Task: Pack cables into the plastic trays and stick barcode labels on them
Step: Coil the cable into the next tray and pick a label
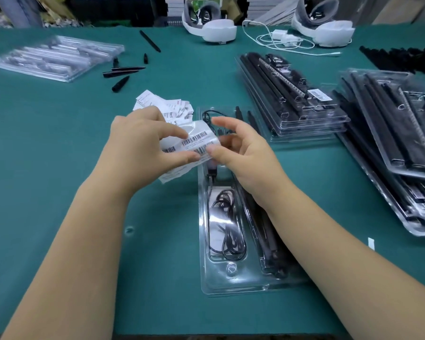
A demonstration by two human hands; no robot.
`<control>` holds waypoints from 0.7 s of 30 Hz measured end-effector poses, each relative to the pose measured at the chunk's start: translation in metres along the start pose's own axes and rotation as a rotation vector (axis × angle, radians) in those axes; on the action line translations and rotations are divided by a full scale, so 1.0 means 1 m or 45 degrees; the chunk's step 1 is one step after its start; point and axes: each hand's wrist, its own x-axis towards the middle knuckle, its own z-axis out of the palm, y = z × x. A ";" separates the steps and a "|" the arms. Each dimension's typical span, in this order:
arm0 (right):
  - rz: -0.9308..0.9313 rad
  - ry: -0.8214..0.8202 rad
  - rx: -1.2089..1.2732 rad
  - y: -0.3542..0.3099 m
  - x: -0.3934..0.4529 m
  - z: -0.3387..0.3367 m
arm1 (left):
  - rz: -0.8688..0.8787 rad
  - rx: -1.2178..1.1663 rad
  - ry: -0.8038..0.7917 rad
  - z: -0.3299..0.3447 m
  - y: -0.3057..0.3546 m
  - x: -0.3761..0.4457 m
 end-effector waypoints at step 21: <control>-0.002 -0.110 -0.241 -0.004 -0.007 0.002 | -0.099 -0.287 -0.190 0.016 0.009 -0.001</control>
